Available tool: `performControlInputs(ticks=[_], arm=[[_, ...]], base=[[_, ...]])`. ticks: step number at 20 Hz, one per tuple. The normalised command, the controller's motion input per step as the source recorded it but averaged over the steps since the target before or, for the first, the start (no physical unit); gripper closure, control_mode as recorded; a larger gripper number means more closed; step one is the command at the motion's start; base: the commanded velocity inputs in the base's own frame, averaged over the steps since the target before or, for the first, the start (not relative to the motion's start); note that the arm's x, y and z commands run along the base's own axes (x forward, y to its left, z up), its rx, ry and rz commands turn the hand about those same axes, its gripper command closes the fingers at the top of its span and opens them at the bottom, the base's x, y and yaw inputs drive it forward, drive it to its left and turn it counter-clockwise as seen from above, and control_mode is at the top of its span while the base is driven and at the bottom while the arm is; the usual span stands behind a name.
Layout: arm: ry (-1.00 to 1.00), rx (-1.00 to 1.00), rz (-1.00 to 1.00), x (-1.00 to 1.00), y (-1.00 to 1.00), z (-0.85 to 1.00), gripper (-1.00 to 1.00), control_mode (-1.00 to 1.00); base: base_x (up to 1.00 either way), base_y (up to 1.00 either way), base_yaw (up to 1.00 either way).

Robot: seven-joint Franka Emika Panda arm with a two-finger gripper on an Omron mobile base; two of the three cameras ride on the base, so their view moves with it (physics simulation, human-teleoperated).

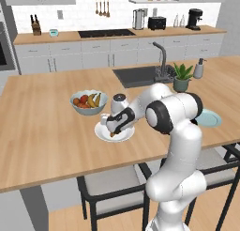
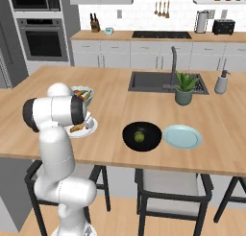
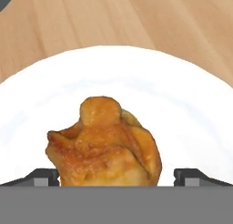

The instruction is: Pick the chicken drumstick and lime from their plates and place them in the bowl. Then put the bowl in the fridge.

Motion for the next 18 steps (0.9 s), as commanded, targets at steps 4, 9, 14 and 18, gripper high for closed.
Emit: performControlInputs(ticks=[4, 9, 14, 18], arm=[[0.01, 0.0, 0.0, 0.09, 0.01, -0.21, 1.0, -1.0], [0.01, 0.0, 0.0, -0.19, -0.03, 0.03, 1.0, -1.0], [-0.09, 0.0, 0.0, -0.98, -0.32, 0.9, 1.0, -1.0], [-0.1, 0.0, 0.0, -0.87, -0.73, 0.92, 1.0, -1.0]], base=[[0.0, 0.0, 0.0], [0.0, 0.0, 0.0], [0.0, 0.0, 0.0], [0.0, 0.0, 0.0]])
